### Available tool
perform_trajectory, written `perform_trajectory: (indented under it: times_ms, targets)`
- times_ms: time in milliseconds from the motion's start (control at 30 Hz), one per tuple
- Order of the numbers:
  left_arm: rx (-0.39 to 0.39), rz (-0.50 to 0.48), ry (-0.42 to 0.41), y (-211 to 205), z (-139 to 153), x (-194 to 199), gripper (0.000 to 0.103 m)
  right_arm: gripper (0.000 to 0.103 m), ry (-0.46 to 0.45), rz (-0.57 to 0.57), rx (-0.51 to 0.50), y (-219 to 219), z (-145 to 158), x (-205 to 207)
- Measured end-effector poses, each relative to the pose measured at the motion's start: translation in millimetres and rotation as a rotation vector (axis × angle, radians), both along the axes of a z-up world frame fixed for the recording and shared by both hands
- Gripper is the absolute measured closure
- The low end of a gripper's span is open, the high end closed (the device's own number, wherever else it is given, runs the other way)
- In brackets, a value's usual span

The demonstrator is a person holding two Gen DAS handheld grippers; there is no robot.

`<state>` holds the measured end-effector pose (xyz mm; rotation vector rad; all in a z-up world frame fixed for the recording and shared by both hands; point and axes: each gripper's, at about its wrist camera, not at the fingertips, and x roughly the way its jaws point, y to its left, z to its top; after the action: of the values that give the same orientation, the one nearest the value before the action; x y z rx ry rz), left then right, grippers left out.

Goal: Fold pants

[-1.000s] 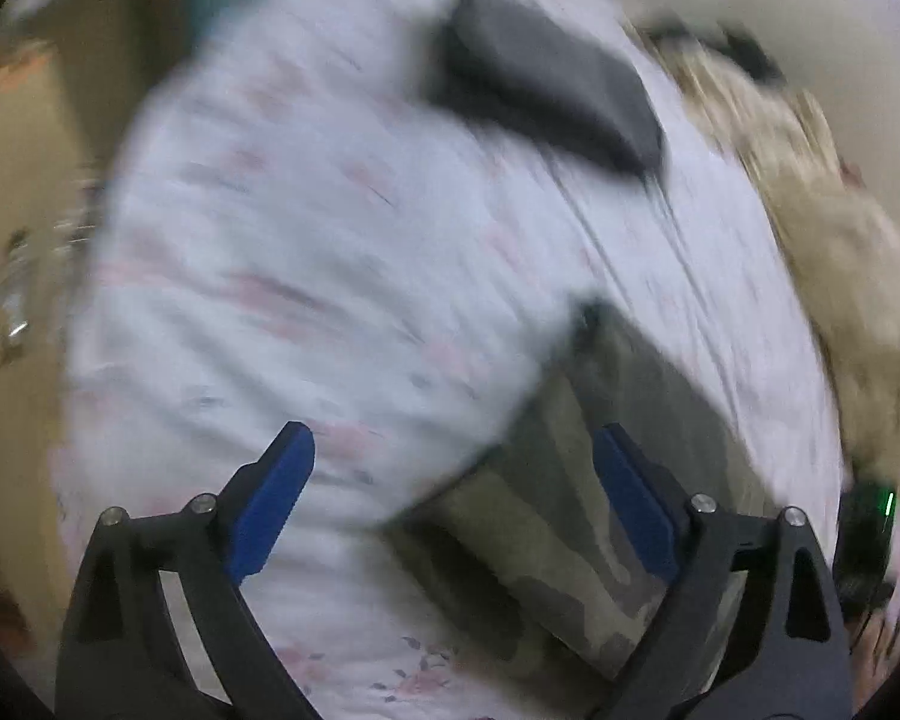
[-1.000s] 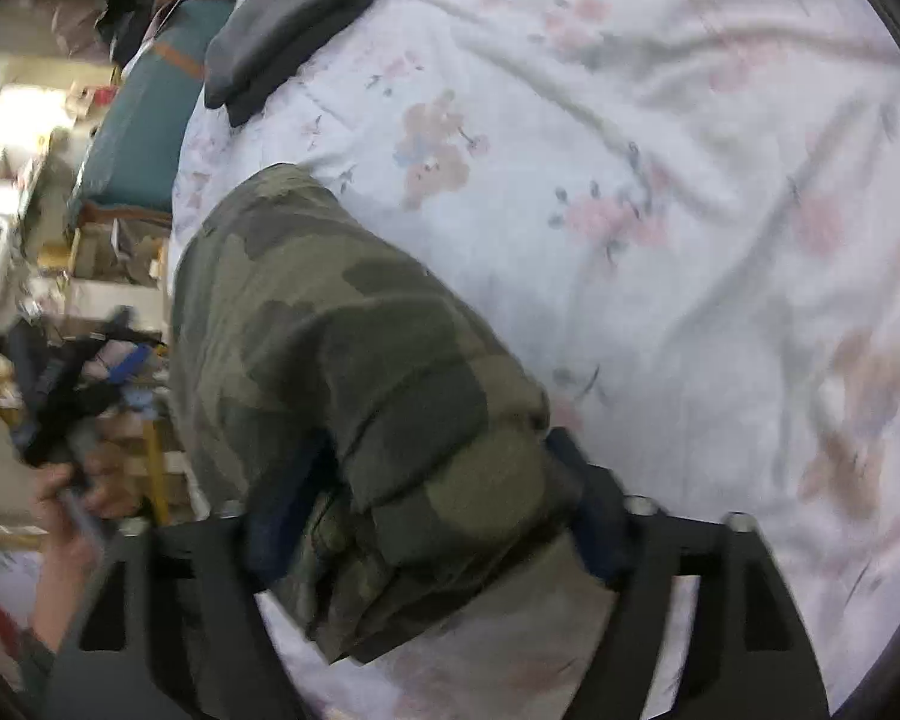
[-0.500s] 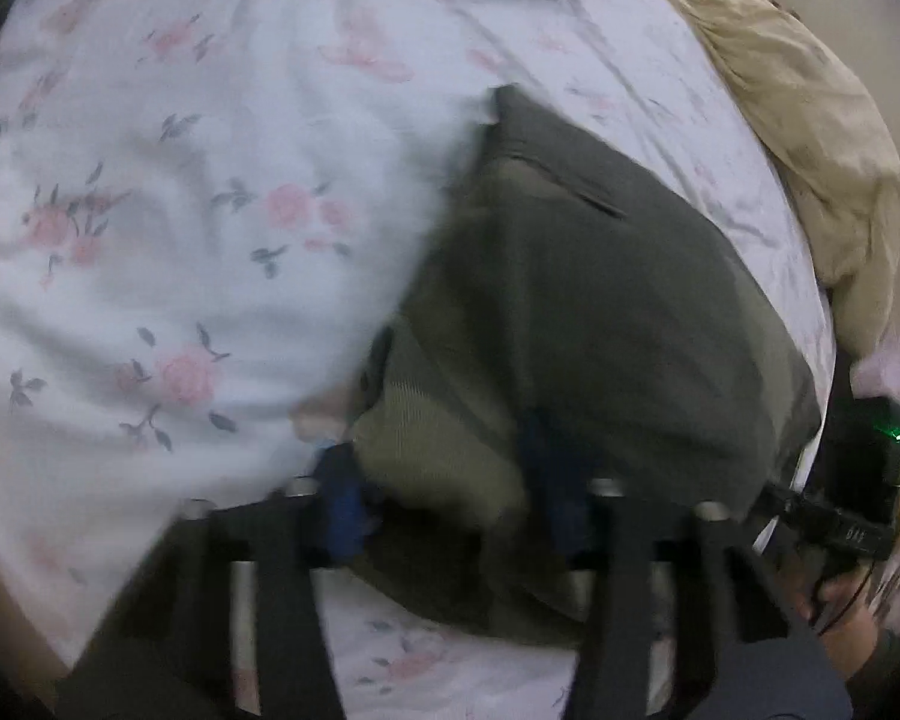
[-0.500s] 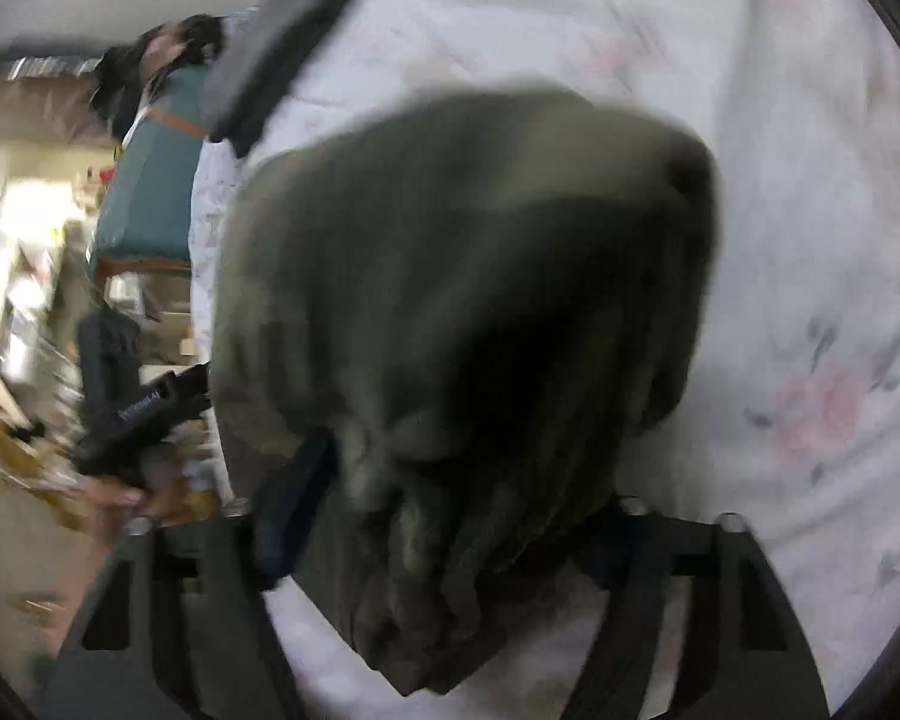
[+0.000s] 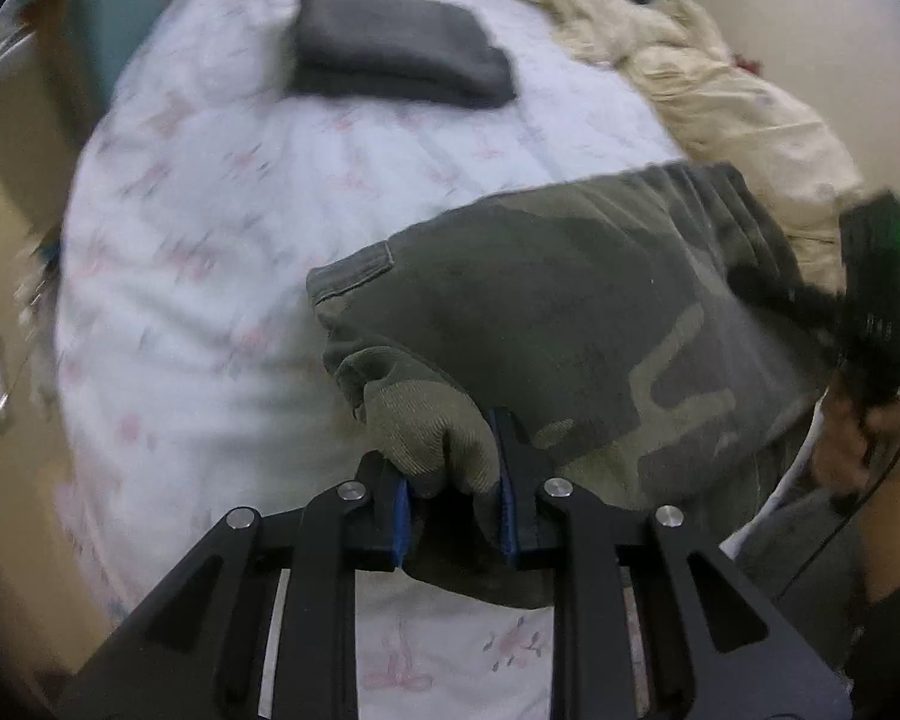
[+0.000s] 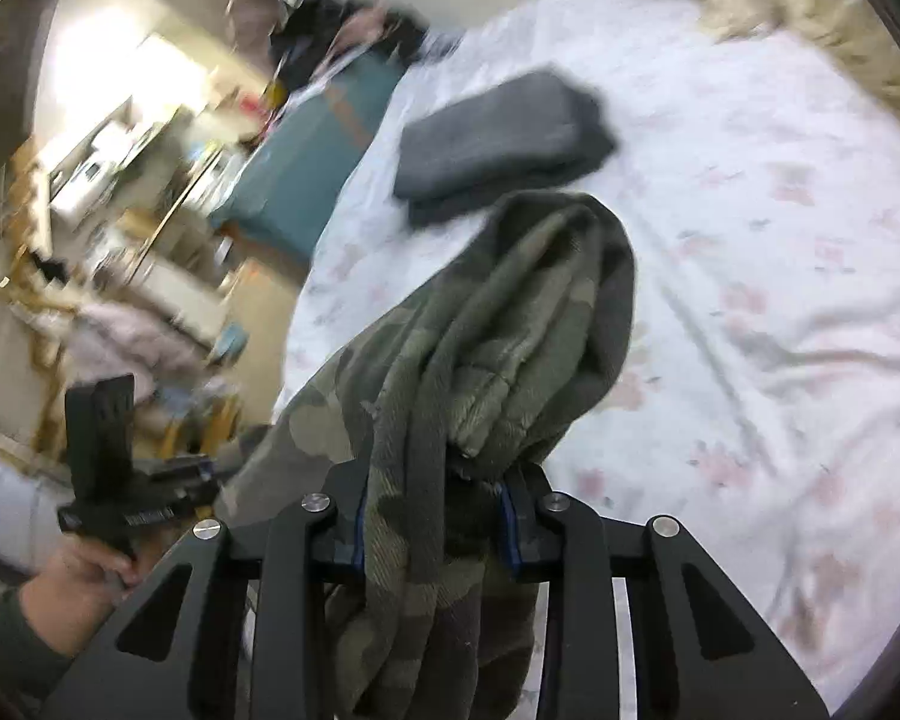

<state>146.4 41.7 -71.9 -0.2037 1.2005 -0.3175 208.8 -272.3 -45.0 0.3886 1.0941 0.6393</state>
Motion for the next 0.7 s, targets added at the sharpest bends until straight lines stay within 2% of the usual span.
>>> perform_trajectory:
  times_ms: [67,133,167,200,233,267,300,333,400,500,567,600,633,667,700]
  targets:
    - [0.072,0.02,0.041,-6.8,-26.0,-7.2,0.081,0.063,0.056,0.054,-0.076,12.7,-28.2,8.7]
    - [0.1,0.023,0.154,-9.7,-60.1,-10.3,0.071,0.053,0.216,0.074,-0.171,19.9,-79.8,6.5]
    - [0.116,-0.005,0.229,-13.2,-78.8,-10.5,0.065,0.048,0.295,0.086,-0.253,21.4,-107.2,1.4]
    - [0.138,-0.008,0.238,-12.1,-83.1,-10.7,0.052,0.031,0.331,0.065,-0.285,16.0,-125.8,-5.7]
    - [0.173,0.006,0.231,-8.8,-82.4,-11.2,0.042,0.02,0.364,0.024,-0.264,6.1,-134.3,-11.4]
    - [0.225,0.036,0.225,-2.9,-78.2,-11.3,0.025,0.019,0.405,0.002,-0.248,1.4,-136.5,-11.8]
    - [0.261,0.074,0.209,5.3,-70.9,-10.9,0.023,0.019,0.449,-0.025,-0.243,-5.0,-134.1,-12.7]
    - [0.273,0.105,0.19,12.1,-61.7,-11.8,0.024,0.019,0.443,-0.049,-0.252,-10.0,-126.0,-13.7]
    - [0.253,0.173,0.118,28.8,-37.2,-15.0,0.025,0.019,0.366,-0.098,-0.245,-22.5,-102.5,-24.7]
    - [0.146,0.249,0.039,47.9,-14.4,-26.9,0.025,0.019,0.306,-0.212,-0.194,-42.8,-77.1,-51.6]
    - [0.054,0.253,0.063,50.7,-18.1,-31.1,0.026,0.022,0.284,-0.262,-0.16,-48.1,-72.6,-73.8]
    - [0.022,0.244,0.09,45.3,-25.7,-30.2,0.027,0.031,0.292,-0.271,-0.165,-47.6,-75.1,-79.7]
    - [0.006,0.234,0.108,40.8,-32.0,-30.8,0.035,0.041,0.302,-0.273,-0.167,-46.1,-78.9,-84.9]
    - [-0.004,0.204,0.125,31.0,-38.9,-28.0,0.048,0.046,0.313,-0.268,-0.17,-45.1,-83.9,-89.5]
    - [0.0,0.18,0.135,24.6,-44.0,-25.9,0.055,0.051,0.324,-0.26,-0.178,-42.7,-88.0,-93.2]
